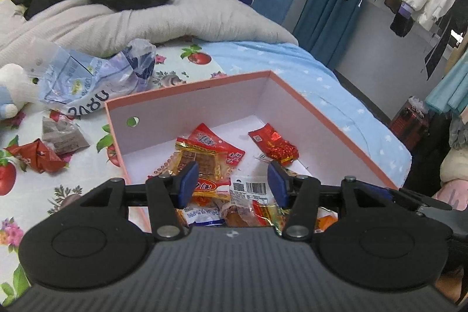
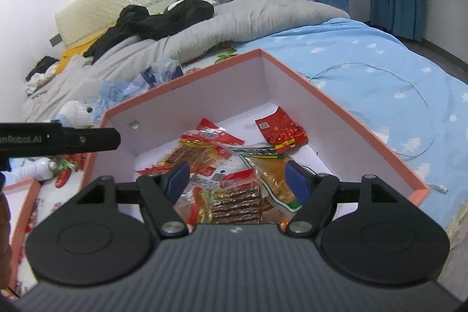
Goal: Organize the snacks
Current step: 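Open both tools to drop the strip packs into the deep pink box, then withdraw both tools from the box toward the remaining snacks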
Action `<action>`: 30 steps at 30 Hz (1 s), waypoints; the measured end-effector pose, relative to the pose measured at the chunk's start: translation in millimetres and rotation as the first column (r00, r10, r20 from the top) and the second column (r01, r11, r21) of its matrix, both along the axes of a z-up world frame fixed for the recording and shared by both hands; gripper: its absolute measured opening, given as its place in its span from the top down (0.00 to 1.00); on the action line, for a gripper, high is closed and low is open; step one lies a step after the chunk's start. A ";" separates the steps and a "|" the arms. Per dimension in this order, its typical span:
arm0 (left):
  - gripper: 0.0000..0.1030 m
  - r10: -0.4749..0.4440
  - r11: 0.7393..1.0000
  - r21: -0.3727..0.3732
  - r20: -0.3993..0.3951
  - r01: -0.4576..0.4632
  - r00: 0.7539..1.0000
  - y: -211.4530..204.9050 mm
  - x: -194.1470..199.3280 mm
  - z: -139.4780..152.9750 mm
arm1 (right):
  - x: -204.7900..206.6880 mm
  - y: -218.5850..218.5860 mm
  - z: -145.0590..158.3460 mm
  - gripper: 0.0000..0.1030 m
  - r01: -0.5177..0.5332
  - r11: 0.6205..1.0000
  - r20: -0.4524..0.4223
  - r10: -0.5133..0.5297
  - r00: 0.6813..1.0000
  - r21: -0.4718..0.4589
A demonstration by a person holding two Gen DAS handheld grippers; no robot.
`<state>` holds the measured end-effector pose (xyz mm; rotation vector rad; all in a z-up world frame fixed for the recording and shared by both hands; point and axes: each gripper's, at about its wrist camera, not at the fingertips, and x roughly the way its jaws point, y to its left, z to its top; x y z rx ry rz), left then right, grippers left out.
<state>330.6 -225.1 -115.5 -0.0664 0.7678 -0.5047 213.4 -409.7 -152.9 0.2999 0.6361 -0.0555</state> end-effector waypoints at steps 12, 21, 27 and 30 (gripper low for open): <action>0.43 0.035 0.999 -0.028 0.049 -0.033 0.998 39.5 -78.4 41.8 | -59.3 26.5 42.3 0.29 -0.035 0.999 0.086 0.036 0.996 -0.010; 0.43 0.093 0.995 -0.042 0.072 -0.090 0.993 82.9 -133.2 58.5 | -94.8 55.9 51.5 0.29 -0.092 0.996 0.103 0.093 0.990 -0.010; 0.43 0.142 0.990 -0.031 0.073 -0.140 0.987 113.3 -167.5 60.0 | -113.0 74.2 52.6 0.29 -0.128 0.992 0.110 0.127 0.986 0.000; 0.43 0.162 0.987 -0.027 0.063 -0.161 0.985 128.7 -183.0 56.3 | -119.9 86.8 52.3 0.29 -0.154 0.988 0.111 0.153 0.982 0.004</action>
